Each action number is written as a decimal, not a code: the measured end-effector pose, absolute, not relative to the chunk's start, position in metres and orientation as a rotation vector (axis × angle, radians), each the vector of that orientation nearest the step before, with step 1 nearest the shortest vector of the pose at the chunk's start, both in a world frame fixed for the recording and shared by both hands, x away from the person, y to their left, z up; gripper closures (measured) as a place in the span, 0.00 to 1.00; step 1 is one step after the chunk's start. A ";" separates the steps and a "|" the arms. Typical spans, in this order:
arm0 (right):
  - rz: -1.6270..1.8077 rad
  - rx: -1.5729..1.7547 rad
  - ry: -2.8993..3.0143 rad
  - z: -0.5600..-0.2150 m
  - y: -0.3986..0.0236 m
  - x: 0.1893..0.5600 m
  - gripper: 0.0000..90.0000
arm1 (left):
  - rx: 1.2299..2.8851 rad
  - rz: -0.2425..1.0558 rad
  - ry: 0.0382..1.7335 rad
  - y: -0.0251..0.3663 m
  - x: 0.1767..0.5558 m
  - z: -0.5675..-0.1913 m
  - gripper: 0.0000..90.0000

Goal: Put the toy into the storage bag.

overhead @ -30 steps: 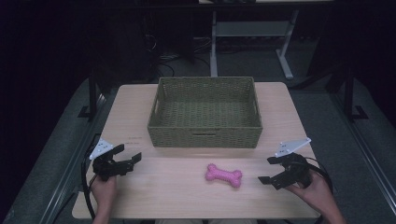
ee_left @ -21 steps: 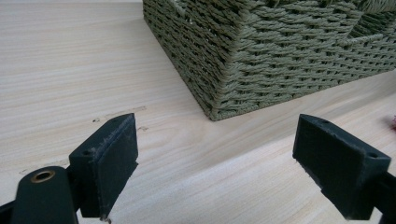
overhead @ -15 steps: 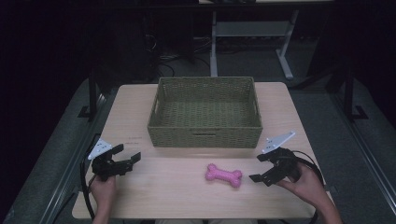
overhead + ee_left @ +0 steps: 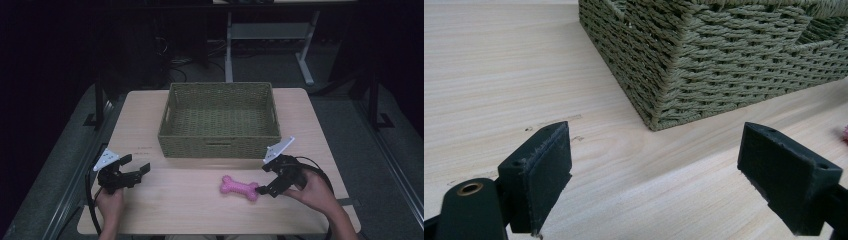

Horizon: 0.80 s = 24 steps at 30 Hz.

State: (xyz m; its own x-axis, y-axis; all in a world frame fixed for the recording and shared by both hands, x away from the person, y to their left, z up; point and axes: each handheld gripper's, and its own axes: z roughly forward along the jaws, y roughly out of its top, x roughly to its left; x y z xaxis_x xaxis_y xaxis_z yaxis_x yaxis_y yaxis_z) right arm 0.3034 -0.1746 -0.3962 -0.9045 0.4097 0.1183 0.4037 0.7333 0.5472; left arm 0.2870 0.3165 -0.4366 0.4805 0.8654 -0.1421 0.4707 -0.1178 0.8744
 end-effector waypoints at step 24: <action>0.813 0.610 2.997 -0.410 -0.129 0.313 0.26 | 1.747 0.507 1.140 0.318 0.287 -0.436 0.15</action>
State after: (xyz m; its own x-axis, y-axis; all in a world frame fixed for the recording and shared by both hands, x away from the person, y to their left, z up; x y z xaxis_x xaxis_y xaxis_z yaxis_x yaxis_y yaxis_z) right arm 0.3127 -0.1286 -0.4095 -0.9254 0.3591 0.1210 0.3710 0.7936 0.4823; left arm 0.2870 0.3179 -0.4364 0.4782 0.8656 -0.1489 0.4695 -0.1087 0.8762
